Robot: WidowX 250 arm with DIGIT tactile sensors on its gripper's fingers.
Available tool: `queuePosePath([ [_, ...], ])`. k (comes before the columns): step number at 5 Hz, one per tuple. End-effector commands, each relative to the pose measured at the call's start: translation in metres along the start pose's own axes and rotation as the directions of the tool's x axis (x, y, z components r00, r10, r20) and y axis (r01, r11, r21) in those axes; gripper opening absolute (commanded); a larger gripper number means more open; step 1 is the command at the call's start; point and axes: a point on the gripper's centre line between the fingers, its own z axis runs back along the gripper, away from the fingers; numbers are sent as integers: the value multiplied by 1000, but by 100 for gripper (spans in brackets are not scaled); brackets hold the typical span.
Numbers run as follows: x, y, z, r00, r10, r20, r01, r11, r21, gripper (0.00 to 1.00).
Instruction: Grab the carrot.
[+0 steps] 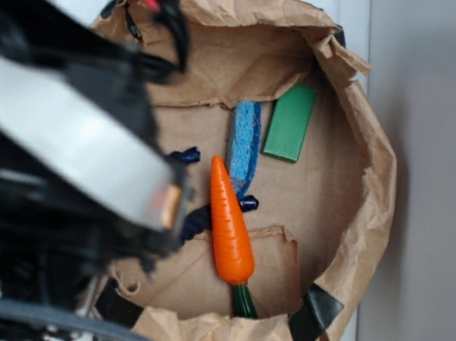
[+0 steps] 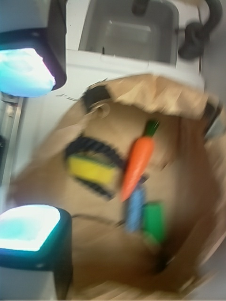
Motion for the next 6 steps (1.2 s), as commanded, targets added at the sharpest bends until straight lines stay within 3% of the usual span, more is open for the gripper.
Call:
queuePosePath([
  [1, 41, 21, -3, 909, -398, 122, 416, 875, -247, 100],
  [2, 54, 24, -6, 879, -457, 138, 475, 867, -152, 100],
  [5, 54, 24, -6, 879, -457, 138, 475, 867, -152, 100],
  [6, 56, 23, -45, 874, -475, 101, 482, 873, -69, 100],
])
